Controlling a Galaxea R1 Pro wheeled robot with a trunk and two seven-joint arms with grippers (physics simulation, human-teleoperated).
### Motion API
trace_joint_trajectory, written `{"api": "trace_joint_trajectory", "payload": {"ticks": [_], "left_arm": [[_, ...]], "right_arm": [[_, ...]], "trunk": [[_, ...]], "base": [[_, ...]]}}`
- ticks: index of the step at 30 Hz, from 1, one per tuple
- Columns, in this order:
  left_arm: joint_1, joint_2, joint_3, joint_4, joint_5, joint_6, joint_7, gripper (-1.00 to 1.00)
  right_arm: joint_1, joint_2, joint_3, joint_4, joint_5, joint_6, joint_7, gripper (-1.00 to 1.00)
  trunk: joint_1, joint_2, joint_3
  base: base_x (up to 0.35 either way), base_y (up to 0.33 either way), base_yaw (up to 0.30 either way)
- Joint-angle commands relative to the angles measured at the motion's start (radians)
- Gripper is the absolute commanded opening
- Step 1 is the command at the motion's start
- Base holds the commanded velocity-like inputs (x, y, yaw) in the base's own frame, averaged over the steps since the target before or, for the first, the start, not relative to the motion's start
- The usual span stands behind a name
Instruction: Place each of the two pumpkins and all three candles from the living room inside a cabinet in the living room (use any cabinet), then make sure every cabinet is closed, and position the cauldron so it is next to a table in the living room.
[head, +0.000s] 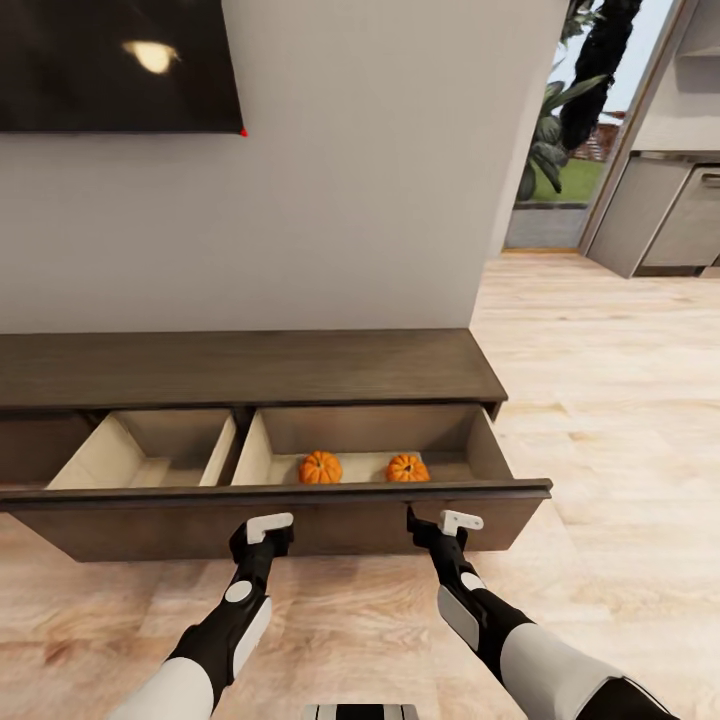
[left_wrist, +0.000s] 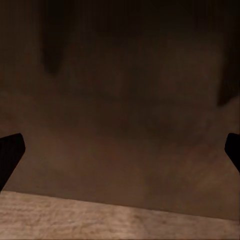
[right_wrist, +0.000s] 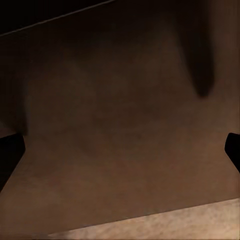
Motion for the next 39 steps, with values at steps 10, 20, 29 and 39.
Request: {"api": "trace_joint_trajectory", "payload": {"ticks": [10, 20, 29, 39], "left_arm": [[0.000, 0.000, 0.000, 0.000, -0.001, -0.001, 0.002, 1.00], [0.000, 0.001, 0.000, 0.000, -0.001, -0.001, 0.002, 1.00], [0.000, 0.001, 0.000, 0.000, 0.000, -0.001, 0.001, 1.00], [0.000, 0.001, 0.000, -0.001, 0.000, -0.003, 0.001, 1.00]], "right_arm": [[-0.001, 0.000, -0.003, 0.000, -0.001, 0.000, -0.001, 1.00], [-0.001, 0.001, -0.003, -0.001, -0.001, 0.000, -0.001, 1.00], [-0.001, 0.001, -0.003, 0.000, -0.001, 0.001, -0.001, 1.00], [-0.001, 0.001, -0.003, 0.000, -0.001, 0.001, -0.002, 1.00]], "trunk": [[0.000, 0.000, 0.000], [0.000, 0.000, 0.000], [0.000, 0.000, 0.000], [0.000, 0.000, 0.000]], "base": [[0.322, 0.000, 0.000], [0.324, 0.000, 0.000], [0.185, 0.000, 0.000], [0.135, 0.000, 0.000]]}}
